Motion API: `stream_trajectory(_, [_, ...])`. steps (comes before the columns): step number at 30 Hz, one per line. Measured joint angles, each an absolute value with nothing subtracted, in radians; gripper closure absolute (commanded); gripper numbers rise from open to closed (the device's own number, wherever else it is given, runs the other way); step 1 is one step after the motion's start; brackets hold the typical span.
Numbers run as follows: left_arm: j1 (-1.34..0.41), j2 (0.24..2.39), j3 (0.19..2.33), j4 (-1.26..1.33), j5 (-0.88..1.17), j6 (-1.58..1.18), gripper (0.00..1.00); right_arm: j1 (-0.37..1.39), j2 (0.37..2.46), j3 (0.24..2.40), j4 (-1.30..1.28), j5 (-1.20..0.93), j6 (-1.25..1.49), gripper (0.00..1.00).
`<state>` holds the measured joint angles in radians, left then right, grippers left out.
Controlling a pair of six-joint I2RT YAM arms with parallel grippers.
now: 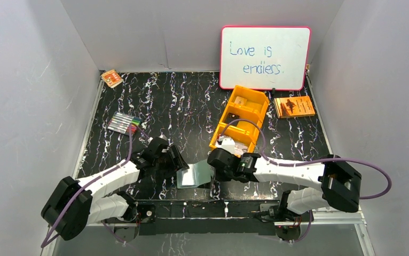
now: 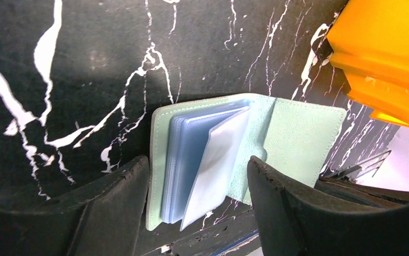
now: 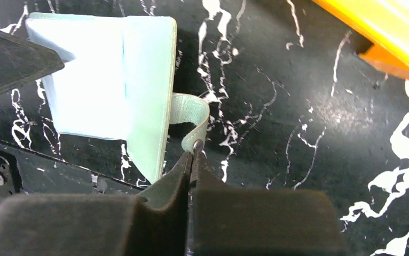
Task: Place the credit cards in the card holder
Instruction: Open the card holder at the center of the board.
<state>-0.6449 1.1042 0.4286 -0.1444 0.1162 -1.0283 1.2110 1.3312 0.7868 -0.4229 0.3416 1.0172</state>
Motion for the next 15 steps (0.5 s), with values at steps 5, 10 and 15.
stream_trajectory(5, [-0.645, 1.149, 0.448, -0.117, 0.144, -0.989, 0.35, 1.211, 1.277, 0.752, -0.472, 0.341, 1.038, 0.55])
stream_trajectory(10, [-0.645, 1.153, 0.448, -0.11, 0.155, -0.968, 0.35, 1.211, 1.156, 0.738, -0.482, 0.338, 1.024, 0.52])
stream_trajectory(15, [-0.645, 1.153, 0.448, -0.109, 0.158, -0.96, 0.36, 1.211, 1.119, 0.784, -0.498, 0.33, 0.981, 0.53])
